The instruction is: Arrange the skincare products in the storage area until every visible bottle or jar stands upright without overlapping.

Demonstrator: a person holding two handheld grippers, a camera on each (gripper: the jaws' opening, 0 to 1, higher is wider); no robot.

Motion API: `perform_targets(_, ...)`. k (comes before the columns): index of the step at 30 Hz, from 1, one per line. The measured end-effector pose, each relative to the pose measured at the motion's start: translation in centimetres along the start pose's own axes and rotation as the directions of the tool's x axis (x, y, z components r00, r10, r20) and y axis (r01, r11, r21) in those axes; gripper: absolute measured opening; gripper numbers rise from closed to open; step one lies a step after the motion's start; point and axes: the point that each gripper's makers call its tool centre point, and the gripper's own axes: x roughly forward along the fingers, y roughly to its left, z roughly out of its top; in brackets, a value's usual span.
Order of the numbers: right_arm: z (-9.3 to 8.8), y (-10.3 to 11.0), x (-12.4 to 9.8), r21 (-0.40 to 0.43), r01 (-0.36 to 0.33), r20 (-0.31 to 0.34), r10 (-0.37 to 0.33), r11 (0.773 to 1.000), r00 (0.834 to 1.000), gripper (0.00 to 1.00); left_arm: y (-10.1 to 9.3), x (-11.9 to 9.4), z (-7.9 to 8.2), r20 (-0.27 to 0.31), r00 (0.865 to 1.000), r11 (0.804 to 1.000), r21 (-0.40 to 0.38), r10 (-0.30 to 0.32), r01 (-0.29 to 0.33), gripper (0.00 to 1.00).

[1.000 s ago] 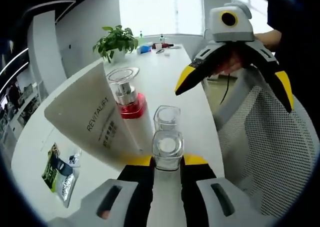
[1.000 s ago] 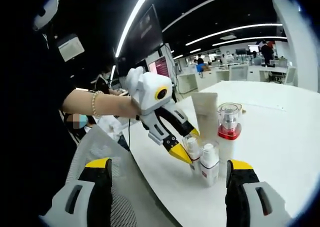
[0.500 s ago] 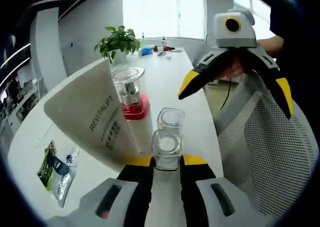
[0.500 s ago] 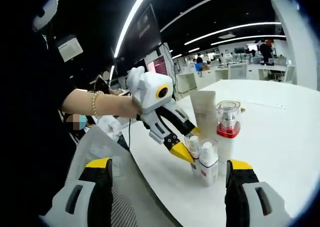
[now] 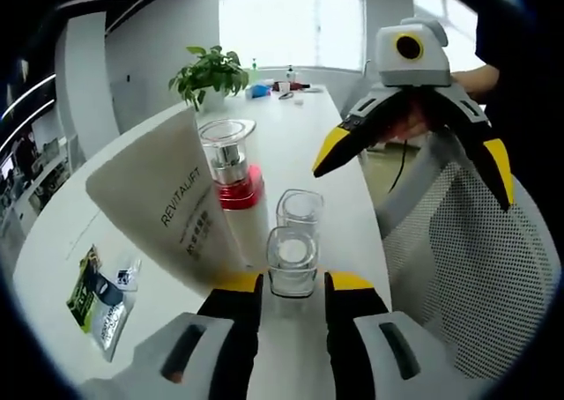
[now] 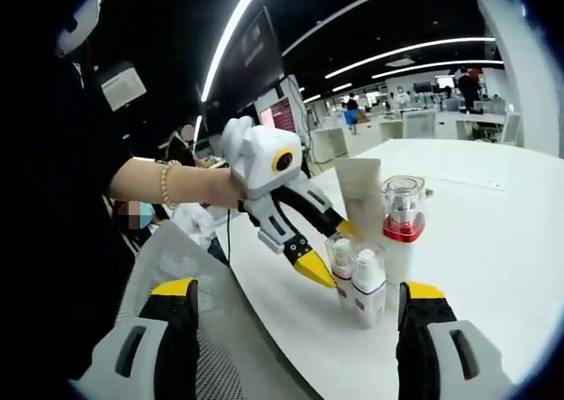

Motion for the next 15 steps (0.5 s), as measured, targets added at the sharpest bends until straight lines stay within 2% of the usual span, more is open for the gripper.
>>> perform_targets(7,0.0,0.0,0.0,0.001,0.000,-0.001,0.000,1.000,1.000,0.98,-0.3,-0.8,0.0,-0.004,1.000,1.000,-0.003,0.019,-0.019,0.29)
perform_targets(15,0.0,0.1,0.0,-0.009,0.000,-0.001,0.000,1.000,1.000,0.98,-0.3,-1.8,-0.6,-0.015,0.999,0.999,-0.007,0.044,-0.045,0.28)
